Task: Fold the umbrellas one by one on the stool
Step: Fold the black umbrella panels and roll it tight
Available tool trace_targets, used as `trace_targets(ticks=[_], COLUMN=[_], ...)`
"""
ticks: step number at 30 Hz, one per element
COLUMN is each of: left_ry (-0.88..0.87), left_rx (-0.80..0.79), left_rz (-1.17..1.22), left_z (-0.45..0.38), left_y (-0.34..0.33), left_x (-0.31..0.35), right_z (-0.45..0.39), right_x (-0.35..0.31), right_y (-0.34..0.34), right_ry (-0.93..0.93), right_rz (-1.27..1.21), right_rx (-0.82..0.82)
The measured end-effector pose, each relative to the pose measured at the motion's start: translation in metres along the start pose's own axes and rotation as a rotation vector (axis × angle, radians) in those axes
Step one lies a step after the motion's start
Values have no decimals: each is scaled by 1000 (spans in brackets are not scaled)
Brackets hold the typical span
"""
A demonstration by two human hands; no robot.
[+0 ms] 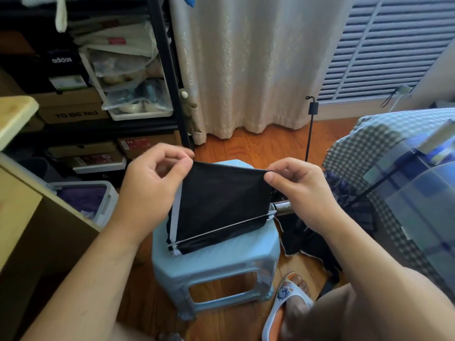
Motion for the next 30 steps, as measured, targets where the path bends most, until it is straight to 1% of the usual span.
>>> trace_targets(ticks=[1,2,3,4,5,6,7,8,9,10,12,13,14,15,17,19,21,23,24,26,29,30], left_ry=[102,170,184,146,64,-50,-159,-235,-273,-256,-125,-44,16,61,123,187,286,433,502,583,576,576], left_rx=[3,47,119,199,256,260,189,64,-89,-259,-548,-643,-696,-714,-691,-712,-747,-697,-652,-596,-518,-484], left_rz=[36,8,-91,-237,-361,-416,-414,-397,-409,-477,-731,-857,-932,-956,-948,-935,-864,-786,-760,-681,-470,-418], left_z=[-4,-9,-11,-11,-9,-6,-1,6,14,22,34,37,37,35,26,17,9,2,-1,-6,-9,-10], left_y=[-4,-6,-7,-7,-6,-6,-8,-12,-17,-25,-37,-41,-43,-44,-43,-43,-40,-35,-32,-26,-24,-24], left_x=[-5,-9,-13,-14,-13,-11,-9,-8,-9,-13,-23,-29,-34,-39,-47,-55,-60,-66,-71,-79,-81,-81], right_z=[-4,-12,-23,-37,-50,-63,-75,-83,-89,-93,-95,-94,-93,-90,-85,-77,-67,-54,-46,-27,-6,-4], right_x=[2,5,8,13,20,27,36,45,54,62,72,73,72,70,62,52,49,50,51,52,58,62], right_y=[-3,-7,-13,-20,-25,-31,-36,-41,-45,-48,-51,-52,-52,-51,-46,-32,-10,14,24,34,34,33], right_ry=[-13,-30,-44,-69,-112,-169,-225,-273,-308,-334,-352,-353,-353,-342,-282,-263,-289,-359,-404,-491,-562,-583], right_rz=[8,38,113,228,347,437,494,535,576,619,684,700,720,753,833,883,977,1068,1050,898,629,545], right_rx=[36,71,82,65,36,4,-33,-67,-91,-103,-96,-87,-84,-81,-86,-113,-174,-224,-222,-194,-184,-157])
Point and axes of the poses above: each hand's wrist, its own z-axis away from the middle knuckle, its own y-axis out of the back of the hand, x = y × z, the point moved 1 cm from there along -z, towards the middle knuckle, and after that the axes turned 3 degrees about -x, right-handed, at the moved point
